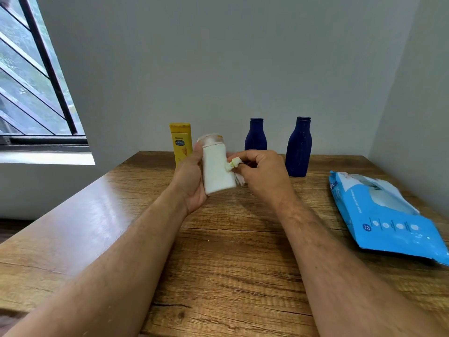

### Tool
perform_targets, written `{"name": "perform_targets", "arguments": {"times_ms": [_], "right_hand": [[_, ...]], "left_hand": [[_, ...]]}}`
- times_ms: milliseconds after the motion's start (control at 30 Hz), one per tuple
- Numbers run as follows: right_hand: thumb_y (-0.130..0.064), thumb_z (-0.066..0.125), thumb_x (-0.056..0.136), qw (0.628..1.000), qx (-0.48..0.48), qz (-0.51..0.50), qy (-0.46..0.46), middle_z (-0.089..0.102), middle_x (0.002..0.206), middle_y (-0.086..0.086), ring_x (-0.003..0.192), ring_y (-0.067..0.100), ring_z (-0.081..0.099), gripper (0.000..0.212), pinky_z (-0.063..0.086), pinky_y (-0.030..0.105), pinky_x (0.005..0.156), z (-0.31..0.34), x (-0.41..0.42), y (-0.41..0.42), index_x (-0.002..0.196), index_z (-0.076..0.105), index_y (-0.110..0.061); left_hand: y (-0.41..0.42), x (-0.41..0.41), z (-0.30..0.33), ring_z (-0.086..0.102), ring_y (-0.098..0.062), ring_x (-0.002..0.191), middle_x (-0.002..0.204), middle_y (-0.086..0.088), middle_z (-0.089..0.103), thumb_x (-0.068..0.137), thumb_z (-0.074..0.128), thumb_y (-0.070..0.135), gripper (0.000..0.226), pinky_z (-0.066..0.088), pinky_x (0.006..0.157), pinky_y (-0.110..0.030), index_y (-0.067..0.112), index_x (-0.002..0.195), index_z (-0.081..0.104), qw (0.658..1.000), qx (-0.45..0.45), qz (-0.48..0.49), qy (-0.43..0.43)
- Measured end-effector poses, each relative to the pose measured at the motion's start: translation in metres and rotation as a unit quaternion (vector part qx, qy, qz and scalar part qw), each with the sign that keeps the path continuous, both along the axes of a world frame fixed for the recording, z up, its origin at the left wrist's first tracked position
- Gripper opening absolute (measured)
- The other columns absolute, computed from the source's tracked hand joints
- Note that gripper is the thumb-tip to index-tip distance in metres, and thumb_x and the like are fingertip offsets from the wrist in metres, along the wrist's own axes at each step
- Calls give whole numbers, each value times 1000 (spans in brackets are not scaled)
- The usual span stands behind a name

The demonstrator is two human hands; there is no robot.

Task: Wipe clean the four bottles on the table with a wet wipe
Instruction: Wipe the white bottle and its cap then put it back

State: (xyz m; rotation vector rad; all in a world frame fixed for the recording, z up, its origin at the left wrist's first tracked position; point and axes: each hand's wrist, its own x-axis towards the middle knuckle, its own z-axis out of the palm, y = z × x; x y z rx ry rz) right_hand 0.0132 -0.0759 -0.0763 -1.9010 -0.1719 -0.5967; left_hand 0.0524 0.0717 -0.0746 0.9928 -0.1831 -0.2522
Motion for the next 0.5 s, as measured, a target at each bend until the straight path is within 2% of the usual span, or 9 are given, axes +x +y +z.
{"name": "perform_targets", "arguments": {"times_ms": [167,233,333,433,500], "right_hand": [[-4,69,88,999,-25,27,-3,69,87,-23,88,-16,61,19,48,3,70,3,-5,-4,88,78,-21],[-5,69,88,1000,-24,16,-7,70,89,-20,89,-12,63,18,51,6,73,2,-3,-3,89,78,-21],[-14,71,88,999,-31,-16,-25,71,98,-13,92,-2,65,16,53,11,76,1,0,1,100,76,-24],[-17,71,89,996,-20,-53,-64,69,100,-12,92,-1,64,24,54,12,75,1,-2,2,110,72,-27],[-18,71,89,994,-12,-70,-83,69,99,-13,92,-1,64,20,54,14,77,3,-4,2,108,73,-24]], "left_hand": [[4,8,-3,71,-36,103,114,-24,71,107,35,44,50,55,91,-60,4,130,54,1000,-6,16,12],[3,7,-2,73,-33,96,106,-22,74,107,35,42,46,56,88,-58,5,124,56,1000,-4,14,7],[-1,5,-5,75,-27,85,98,-15,75,107,38,40,38,58,84,-52,11,116,62,998,57,-2,-40],[-6,1,-8,71,-27,91,103,-12,75,107,40,40,34,53,92,-55,20,120,64,994,77,-31,-75],[-6,2,-9,69,-28,96,111,-11,74,107,39,41,34,49,96,-57,25,123,65,993,56,-46,-90]]}}
